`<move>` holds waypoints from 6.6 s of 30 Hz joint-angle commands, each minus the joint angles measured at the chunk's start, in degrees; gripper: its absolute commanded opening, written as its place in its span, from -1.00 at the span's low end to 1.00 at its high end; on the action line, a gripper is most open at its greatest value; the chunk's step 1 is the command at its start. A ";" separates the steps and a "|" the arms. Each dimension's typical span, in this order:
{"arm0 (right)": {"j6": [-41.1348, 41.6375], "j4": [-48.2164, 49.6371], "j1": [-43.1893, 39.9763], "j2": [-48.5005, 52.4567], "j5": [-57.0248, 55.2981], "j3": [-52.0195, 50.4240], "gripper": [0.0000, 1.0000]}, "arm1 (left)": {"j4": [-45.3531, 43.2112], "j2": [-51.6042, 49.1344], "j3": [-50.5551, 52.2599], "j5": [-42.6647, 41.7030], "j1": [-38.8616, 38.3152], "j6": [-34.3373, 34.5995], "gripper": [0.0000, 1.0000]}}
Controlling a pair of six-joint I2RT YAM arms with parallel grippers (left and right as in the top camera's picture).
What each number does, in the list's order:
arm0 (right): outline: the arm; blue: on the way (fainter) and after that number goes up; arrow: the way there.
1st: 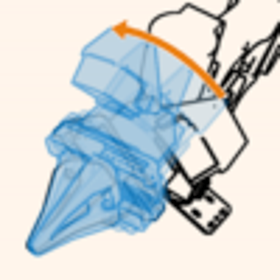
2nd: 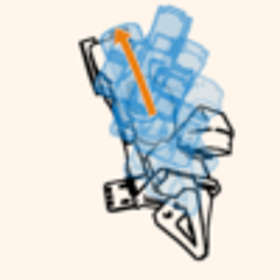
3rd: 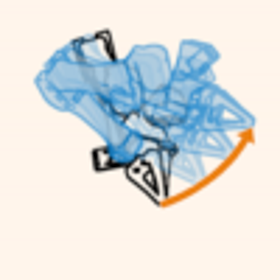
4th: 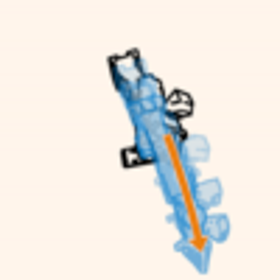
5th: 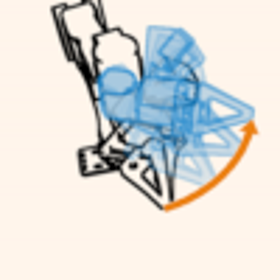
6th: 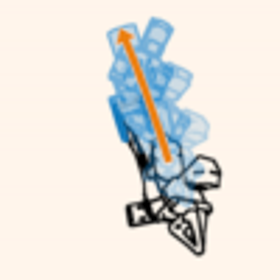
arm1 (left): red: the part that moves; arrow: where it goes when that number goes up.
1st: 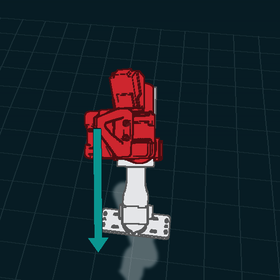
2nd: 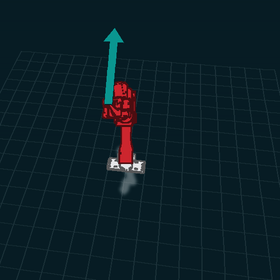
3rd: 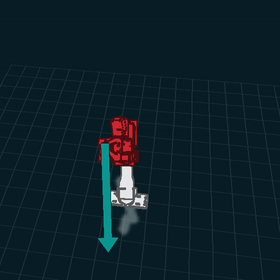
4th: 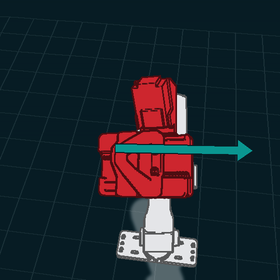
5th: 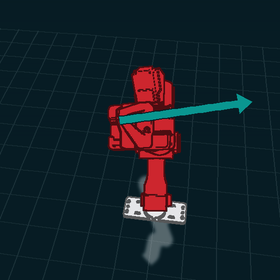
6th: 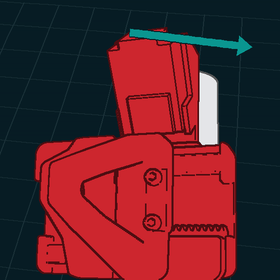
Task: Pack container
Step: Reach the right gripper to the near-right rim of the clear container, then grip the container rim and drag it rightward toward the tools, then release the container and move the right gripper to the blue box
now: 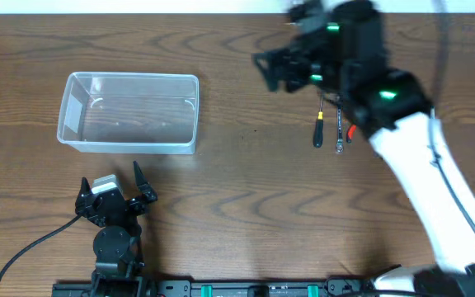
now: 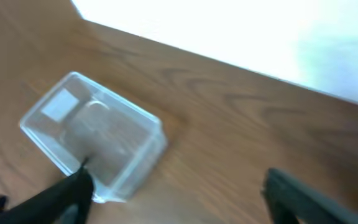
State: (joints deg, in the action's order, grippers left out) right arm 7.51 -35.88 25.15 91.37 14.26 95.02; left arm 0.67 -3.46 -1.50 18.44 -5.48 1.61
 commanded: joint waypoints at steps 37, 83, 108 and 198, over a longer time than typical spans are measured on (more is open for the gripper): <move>43.34 8.68 24.61 30.53 -25.42 1.25 0.35 | 1.68 0.22 1.27 1.11 -0.17 -0.11 0.96; 20.24 -33.86 1.40 26.80 -24.20 20.63 -0.97 | 1.68 0.22 1.27 1.11 -0.17 -0.09 0.96; 21.53 -29.31 -0.59 26.82 -19.19 -1.01 -0.97 | 1.68 0.22 1.27 1.11 -0.17 -0.09 0.96; -6.10 -23.41 -49.07 36.52 -11.04 0.22 0.17 | 1.68 0.22 1.27 1.14 -0.17 -0.09 0.96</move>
State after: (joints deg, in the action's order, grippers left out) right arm -1.43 -58.02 -23.77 126.96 2.81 94.78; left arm 0.67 -3.46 -1.50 18.44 -5.48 1.61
